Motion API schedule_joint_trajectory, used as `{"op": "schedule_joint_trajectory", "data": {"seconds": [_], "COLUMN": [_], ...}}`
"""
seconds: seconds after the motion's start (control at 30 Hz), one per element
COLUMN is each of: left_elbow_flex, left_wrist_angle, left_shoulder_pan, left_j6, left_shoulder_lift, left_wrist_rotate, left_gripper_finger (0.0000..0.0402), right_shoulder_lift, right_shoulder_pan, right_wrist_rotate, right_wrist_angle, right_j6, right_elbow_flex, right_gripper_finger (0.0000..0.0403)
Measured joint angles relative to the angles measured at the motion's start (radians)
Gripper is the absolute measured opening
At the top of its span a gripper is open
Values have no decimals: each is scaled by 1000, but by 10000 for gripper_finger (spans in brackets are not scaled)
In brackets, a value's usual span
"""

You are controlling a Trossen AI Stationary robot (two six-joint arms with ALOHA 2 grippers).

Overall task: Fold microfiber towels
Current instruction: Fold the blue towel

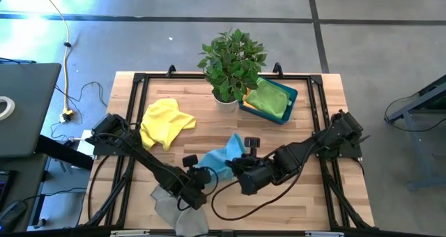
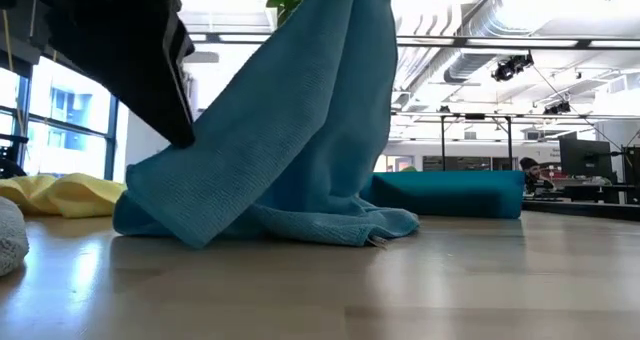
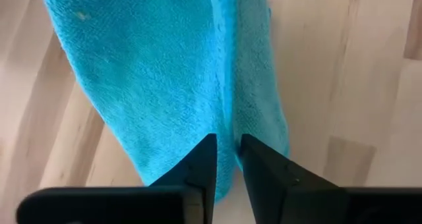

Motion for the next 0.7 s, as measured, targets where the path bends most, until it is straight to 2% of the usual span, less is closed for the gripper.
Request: {"op": "schedule_joint_trajectory", "data": {"seconds": [0.2, 0.53, 0.7], "left_elbow_flex": [0, 0, 0], "left_wrist_angle": [68, 123, 159], "left_shoulder_pan": [1, 4, 5], "left_j6": [-5, -11, 5], "left_shoulder_lift": [0, 37, 70], "left_wrist_rotate": [7, 25, 26], "left_gripper_finger": [60, 111, 110], "right_shoulder_lift": [0, 0, 0], "right_shoulder_pan": [-6, -6, -6], "right_wrist_rotate": [16, 29, 29], "right_wrist_angle": [0, 0, 0], "right_j6": [0, 0, 0], "right_elbow_flex": [-1, -2, -2], "right_gripper_finger": [0, 0, 0]}}
